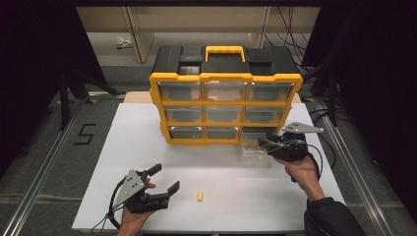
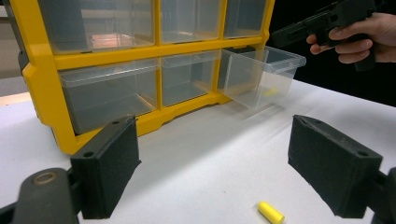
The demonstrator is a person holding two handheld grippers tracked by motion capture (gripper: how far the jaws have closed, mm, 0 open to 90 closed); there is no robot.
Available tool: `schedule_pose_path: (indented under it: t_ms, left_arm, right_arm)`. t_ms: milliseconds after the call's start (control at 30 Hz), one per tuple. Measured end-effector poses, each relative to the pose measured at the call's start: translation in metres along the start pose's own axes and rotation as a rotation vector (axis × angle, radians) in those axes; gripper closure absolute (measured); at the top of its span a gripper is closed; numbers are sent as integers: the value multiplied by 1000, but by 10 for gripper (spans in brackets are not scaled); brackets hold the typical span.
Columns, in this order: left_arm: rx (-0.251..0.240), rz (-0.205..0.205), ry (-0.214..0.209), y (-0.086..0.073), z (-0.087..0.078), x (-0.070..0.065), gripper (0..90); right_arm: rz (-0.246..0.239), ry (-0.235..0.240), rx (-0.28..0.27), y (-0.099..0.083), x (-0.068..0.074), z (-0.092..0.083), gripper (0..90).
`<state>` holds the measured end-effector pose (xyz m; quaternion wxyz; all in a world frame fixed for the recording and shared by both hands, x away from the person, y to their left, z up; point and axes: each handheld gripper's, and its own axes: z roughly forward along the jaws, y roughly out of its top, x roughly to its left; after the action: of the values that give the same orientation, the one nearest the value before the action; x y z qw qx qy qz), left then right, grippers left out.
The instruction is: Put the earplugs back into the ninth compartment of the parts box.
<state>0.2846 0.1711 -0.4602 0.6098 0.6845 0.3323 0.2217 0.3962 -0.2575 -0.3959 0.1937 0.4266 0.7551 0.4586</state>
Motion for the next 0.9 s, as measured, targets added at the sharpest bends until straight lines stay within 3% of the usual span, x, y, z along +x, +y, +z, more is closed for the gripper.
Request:
schedule_pose_path:
  t_ms: [133,267,467,900]
  left_arm:
    - [-2,1,1,0,0,0,160]
    - [-3,1,2,0,0,0,160]
    - [-3,1,2,0,0,0,160]
    - [-4,-4,1,0,0,0,160]
  right_arm:
    - [-9,1,-22,3,5,-3,463]
    - [-33,42,-39,8,17,-5,383]
    - [-80,98,-23,10,37,-3,268]
    - [-143,178,-33,16,69,-8,209]
